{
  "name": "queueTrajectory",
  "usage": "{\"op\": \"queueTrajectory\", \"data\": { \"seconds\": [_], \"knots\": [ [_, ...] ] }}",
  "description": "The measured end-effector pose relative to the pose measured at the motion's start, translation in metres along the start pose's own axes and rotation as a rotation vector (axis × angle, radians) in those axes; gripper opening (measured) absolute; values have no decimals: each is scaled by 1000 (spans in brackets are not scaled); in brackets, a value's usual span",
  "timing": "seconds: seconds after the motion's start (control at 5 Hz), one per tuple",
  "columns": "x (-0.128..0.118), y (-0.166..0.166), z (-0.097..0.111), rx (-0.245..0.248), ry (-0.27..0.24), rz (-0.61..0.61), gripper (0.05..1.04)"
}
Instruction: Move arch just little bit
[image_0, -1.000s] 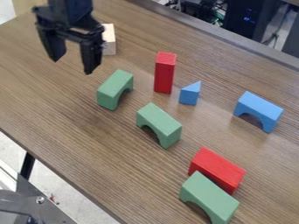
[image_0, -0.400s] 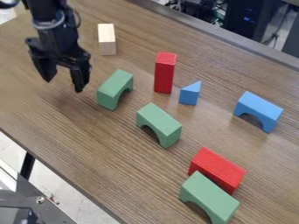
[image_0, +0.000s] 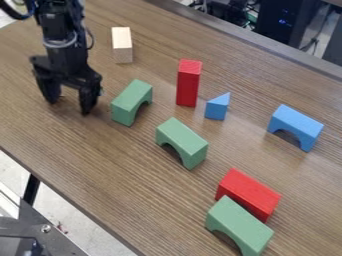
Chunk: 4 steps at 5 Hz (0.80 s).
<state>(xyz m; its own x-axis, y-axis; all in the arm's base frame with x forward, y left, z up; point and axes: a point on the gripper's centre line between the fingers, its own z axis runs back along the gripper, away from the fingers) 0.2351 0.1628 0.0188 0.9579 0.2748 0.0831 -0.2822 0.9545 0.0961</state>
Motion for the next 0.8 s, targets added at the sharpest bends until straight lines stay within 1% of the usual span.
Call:
{"op": "queueTrajectory", "data": {
  "seconds": [0.2,0.4,0.6,0.8],
  "knots": [
    [-2,1,-4,6,15,13,998],
    [-12,-3,7,-41,30,34,999],
    [-9,-1,41,-59,-37,60,999],
    [-10,3,63,-58,3,74,999]
  ]
}}
